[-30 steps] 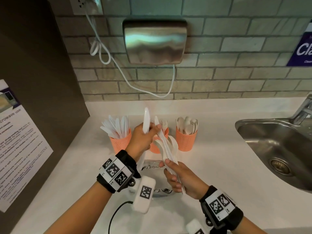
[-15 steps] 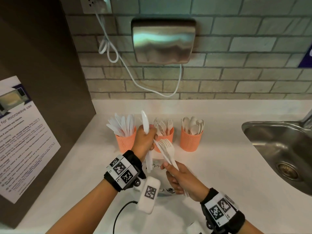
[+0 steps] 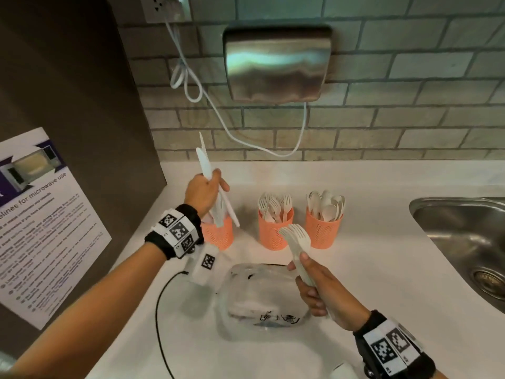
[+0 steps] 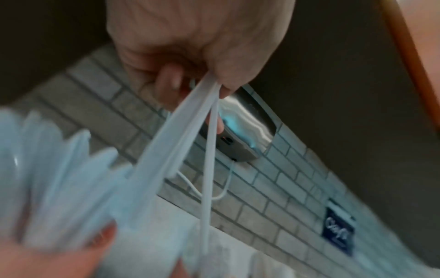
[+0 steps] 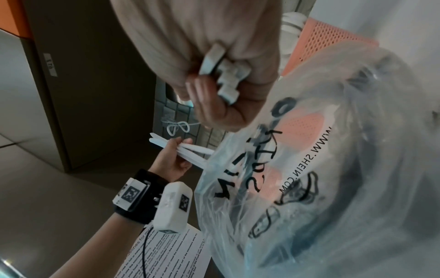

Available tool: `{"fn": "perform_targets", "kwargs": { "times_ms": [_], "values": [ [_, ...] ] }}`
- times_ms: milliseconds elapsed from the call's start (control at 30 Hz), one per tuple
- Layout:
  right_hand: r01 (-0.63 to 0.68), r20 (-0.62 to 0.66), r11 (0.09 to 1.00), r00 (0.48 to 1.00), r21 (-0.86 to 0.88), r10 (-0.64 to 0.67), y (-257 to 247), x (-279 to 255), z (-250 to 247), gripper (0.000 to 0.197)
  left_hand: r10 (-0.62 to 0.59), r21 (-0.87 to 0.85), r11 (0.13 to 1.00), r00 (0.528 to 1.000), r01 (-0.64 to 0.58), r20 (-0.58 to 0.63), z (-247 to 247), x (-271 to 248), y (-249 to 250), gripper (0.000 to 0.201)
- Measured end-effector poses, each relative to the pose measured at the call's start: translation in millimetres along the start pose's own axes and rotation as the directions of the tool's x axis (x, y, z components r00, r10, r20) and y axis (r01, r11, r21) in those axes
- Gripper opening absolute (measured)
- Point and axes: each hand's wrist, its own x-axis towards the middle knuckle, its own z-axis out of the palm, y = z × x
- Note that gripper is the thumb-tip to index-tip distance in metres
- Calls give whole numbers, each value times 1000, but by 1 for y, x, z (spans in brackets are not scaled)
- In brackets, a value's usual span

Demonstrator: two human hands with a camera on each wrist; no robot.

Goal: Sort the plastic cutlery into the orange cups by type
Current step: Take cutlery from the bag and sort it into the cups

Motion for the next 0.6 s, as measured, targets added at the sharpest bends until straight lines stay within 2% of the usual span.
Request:
{"fn": "perform_targets", "kwargs": {
  "times_ms": [167, 300, 467, 533, 600],
  "values": [
    [-14, -7, 998, 1000, 58, 14, 2, 3, -10, 55, 53, 154, 987, 994, -38, -97, -13, 39, -17, 36],
    [-35, -3, 991, 999, 126, 36, 1, 6, -17, 50, 58, 272, 961, 998, -49, -26, -1, 48, -40, 33],
    [-45, 28, 955, 999, 293, 38, -1, 10, -23, 42, 8, 469, 883, 1000, -18, 23, 14, 45, -52, 27],
    [-49, 41, 942, 998, 333, 37, -1, 12, -25, 42, 16, 543, 838, 998, -48, 63, 19, 43, -55, 23],
    [-60, 53, 936, 998, 348, 44, 1, 13, -26, 41, 17, 581, 810, 994, -79, 112, 22, 40, -59, 27]
  ]
}}
